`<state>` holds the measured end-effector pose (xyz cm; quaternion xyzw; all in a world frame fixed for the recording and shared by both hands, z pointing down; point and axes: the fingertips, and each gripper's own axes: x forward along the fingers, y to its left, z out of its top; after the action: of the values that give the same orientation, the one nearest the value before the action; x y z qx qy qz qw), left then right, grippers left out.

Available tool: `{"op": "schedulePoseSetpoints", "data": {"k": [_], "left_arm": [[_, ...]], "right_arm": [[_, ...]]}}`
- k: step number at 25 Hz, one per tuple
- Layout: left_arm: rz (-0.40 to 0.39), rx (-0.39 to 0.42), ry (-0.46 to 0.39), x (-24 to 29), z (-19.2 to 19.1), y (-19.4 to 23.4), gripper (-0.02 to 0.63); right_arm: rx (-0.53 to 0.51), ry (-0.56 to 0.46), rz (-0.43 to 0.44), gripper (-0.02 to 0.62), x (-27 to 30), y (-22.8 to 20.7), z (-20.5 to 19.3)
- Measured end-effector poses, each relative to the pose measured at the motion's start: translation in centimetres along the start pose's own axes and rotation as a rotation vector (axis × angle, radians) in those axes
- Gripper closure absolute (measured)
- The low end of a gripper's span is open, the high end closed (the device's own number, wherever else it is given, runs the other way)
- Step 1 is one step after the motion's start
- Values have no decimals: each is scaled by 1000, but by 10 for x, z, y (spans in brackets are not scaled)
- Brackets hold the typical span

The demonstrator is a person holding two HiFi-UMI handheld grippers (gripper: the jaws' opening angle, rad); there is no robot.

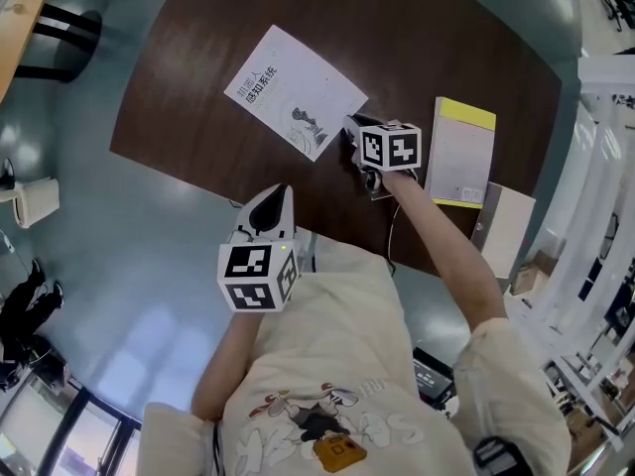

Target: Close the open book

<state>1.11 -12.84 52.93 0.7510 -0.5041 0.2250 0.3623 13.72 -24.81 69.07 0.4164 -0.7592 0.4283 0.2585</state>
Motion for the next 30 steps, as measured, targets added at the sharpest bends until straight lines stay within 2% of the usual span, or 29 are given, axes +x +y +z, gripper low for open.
{"op": "schedulePoseSetpoints", "data": {"k": [6,13,20,25,30], "left_arm": [[-3,10,16,7,0,-2,600],[-9,17,18,10,4,-2,600],[-16,24,12,8,5,-3,600],[-22,17,-3,3,9,-2,600],[-38,13,-31,-4,15,-1,600]], "right_arm": [[66,24,34,530,6,-6,-5],[48,63,13,519,7,-8,-9],[125,101,13,514,7,-10,-13],[160,83,23,514,-3,-9,-9],[141,21,29,518,-23,3,5]]}}
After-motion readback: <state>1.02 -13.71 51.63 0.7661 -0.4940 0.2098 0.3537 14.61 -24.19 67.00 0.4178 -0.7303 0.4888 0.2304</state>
